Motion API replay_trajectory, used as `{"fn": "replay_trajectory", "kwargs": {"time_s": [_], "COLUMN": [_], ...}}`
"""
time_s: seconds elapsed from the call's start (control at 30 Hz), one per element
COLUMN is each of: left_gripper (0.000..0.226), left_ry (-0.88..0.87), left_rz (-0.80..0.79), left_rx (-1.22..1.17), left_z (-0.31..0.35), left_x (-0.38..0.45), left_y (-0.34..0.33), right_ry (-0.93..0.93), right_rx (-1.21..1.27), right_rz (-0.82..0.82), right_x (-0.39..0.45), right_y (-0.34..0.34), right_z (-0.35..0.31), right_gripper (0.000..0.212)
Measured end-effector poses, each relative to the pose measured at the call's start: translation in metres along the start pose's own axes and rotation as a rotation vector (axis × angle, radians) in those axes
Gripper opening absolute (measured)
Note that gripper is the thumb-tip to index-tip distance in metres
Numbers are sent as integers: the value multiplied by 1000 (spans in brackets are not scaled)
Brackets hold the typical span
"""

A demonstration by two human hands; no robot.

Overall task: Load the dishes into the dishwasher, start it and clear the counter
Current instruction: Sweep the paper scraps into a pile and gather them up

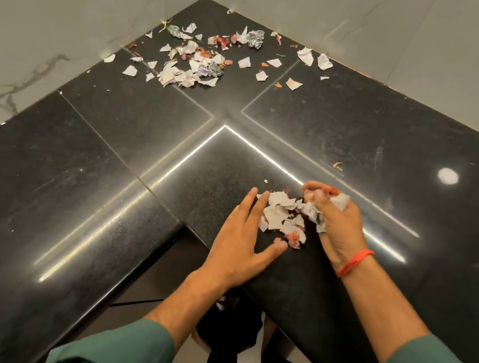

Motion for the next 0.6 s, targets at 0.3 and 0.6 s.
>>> {"fn": "replay_trajectory", "kwargs": {"time_s": [0.3,0.6], "left_gripper": [108,42], "left_ry": [-126,-247], "left_rz": [-82,85], "left_rx": [256,86], "left_z": [17,35], "left_x": [46,50], "left_y": [-25,-29], "right_ry": [-170,-147], "right_rx": [331,352], "right_rz": [-58,-7], "right_x": [-30,-39], "right_y": [33,41], "right_z": [5,10], "right_gripper": [19,19]}}
Point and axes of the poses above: each hand's wrist, its own x-axis towards the middle knuckle, its own y-axis out of the back of the hand, z = x × y, the point moved 9 cm from there along x, towards the middle knuckle, and after that the axes turned 9 degrees about -y, right-handed, at the moved point
